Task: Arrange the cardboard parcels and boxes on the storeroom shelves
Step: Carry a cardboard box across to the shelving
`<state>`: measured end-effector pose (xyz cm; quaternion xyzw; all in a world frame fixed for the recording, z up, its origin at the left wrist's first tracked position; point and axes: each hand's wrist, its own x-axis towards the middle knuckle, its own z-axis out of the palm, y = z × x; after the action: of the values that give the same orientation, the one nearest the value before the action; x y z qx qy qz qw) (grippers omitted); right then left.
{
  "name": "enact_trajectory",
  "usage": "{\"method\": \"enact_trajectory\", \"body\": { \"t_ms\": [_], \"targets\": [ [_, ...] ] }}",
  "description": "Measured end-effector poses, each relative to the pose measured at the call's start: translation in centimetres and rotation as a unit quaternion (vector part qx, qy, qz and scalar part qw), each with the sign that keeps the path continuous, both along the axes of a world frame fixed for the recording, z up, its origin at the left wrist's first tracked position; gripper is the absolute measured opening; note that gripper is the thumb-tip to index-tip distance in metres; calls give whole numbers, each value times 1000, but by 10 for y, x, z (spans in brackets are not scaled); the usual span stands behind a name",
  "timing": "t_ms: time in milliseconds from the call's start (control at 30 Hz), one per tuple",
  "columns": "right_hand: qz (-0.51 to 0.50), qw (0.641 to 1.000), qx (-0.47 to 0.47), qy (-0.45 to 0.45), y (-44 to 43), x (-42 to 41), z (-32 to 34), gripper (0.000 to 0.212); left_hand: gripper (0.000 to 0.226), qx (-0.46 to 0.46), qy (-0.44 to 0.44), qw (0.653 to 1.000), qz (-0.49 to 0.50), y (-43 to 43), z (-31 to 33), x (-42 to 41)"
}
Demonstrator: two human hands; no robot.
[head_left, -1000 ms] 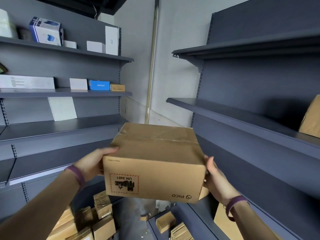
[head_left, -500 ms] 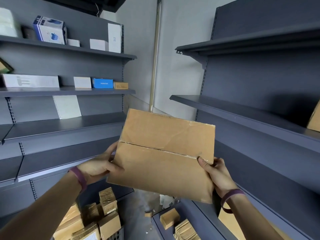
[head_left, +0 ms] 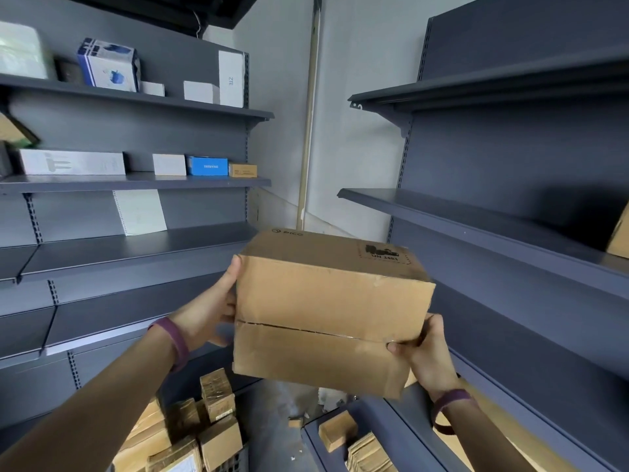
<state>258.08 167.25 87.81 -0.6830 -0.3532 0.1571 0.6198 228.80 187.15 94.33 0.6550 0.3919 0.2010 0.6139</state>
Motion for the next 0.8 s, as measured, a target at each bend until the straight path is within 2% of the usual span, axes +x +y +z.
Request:
{"method": "enact_trajectory", "body": {
  "t_ms": [100, 167, 200, 300, 367, 467, 567, 667, 800],
  "targets": [
    [-21, 999, -6, -31, -1, -5, -4, 59, 111, -64, -109, 992, -10, -8, 5, 6],
    [-26, 999, -5, -44, 0, -10, -5, 56, 103, -82, -157, 984, 29, -10, 6, 12],
    [-27, 998, -3, -51, 0, -12, -5, 55, 96, -83, -168, 981, 54, -11, 5, 14],
    [-35, 997, 4, -62, 2, -19, -7, 51, 52, -88, -192, 973, 95, -9, 2, 13],
    [-43, 997, 6, -60, 2, -21, -9, 48, 37, -84, -175, 977, 91, -9, 0, 8],
    [-64, 996, 3, -69, 3, -23, -11, 46, 35, -111, -171, 978, 53, -11, -8, 1],
    [-77, 994, -5, -75, 6, -24, -13, 44, 37, -152, -227, 962, 24, -13, -16, 1],
    [-67, 994, -5, -82, 9, -25, -14, 42, 30, -160, -292, 941, 59, -19, -14, 7],
    [-45, 994, 20, -101, 10, -27, -15, 39, 44, -182, -328, 923, 83, -22, -19, 12]
  ]
}}
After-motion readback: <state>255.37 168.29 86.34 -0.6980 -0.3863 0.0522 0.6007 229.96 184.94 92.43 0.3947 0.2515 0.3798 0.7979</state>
